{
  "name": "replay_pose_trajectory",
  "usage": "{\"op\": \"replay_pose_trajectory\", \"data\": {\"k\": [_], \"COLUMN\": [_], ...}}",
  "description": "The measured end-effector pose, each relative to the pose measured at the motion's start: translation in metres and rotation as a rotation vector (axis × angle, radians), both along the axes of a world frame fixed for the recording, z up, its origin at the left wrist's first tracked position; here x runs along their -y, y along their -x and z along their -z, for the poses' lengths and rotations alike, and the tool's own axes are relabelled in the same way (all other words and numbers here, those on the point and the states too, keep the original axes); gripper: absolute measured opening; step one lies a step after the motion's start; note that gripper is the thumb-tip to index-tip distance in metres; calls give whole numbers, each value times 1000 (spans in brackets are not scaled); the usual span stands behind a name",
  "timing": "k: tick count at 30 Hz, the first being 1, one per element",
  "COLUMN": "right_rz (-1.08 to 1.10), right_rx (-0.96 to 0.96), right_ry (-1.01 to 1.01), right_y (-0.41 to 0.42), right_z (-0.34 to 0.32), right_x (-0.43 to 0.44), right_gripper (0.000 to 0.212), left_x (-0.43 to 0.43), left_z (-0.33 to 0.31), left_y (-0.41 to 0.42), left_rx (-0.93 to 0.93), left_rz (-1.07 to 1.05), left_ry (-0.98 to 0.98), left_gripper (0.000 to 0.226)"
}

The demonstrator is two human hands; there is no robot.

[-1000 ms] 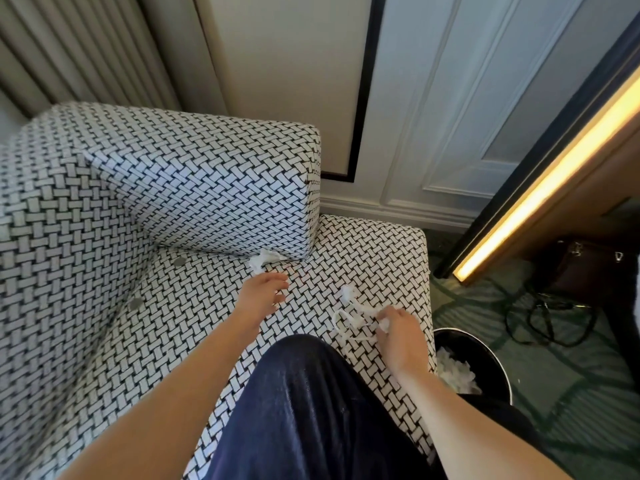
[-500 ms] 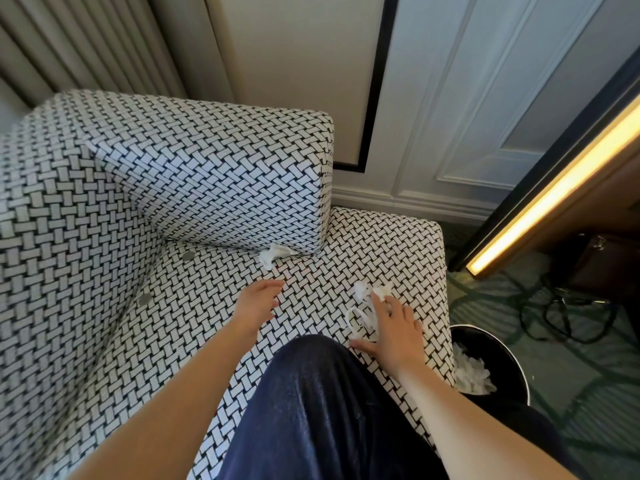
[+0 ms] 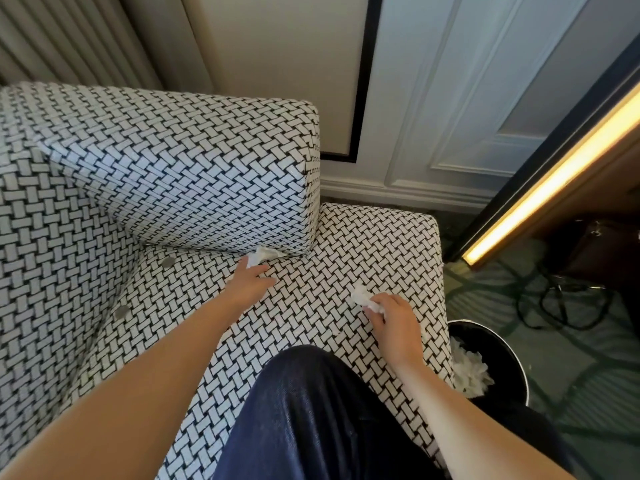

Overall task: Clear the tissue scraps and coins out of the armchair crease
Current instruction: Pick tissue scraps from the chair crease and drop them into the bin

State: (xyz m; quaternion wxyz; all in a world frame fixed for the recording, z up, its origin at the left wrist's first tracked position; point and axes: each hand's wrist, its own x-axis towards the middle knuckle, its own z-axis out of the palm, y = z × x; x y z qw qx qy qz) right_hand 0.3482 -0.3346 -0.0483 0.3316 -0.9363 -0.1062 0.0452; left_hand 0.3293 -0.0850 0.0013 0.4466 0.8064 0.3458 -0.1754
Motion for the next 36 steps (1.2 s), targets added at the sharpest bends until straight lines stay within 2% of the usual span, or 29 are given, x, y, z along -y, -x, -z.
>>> {"op": "replay_pose_trajectory", "data": {"k": [2, 5, 9, 10, 13, 21, 23, 25, 27, 36], "right_rz": [17, 73, 168, 189, 262, 406, 458, 525, 567, 837], "right_rx": [-24, -57, -84, -99, -138, -202, -202, -192, -166, -208], "right_ry": [-44, -116, -187, -204, -272, -451, -498, -558, -568, -634], "right_y": [-3, -5, -1, 0, 4, 11, 10, 12, 12, 25], "right_z": [0, -4, -13, -14, -17, -37, -43, -54, -63, -70], "right_x": [0, 0, 4, 5, 11, 60, 76, 102, 126, 237], "right_gripper": [22, 24, 27, 30, 34, 31, 24, 6, 6, 4], "left_x": [2, 11, 20, 23, 35, 101, 121, 151, 179, 287], "left_z": [2, -1, -4, -6, -18, -50, -51, -52, -53, -48], "left_y": [-3, -2, 6, 9, 18, 16, 12, 8, 4, -9], "left_rx": [-21, 19, 83, 95, 102, 129, 130, 120, 108, 45], "left_rz": [6, -88, -87, -77, 28, 263, 318, 380, 400, 479], "left_ry": [-27, 28, 55, 72, 93, 176, 204, 219, 224, 209], "left_gripper": [49, 28, 30, 38, 47, 43, 38, 26, 15, 27]}}
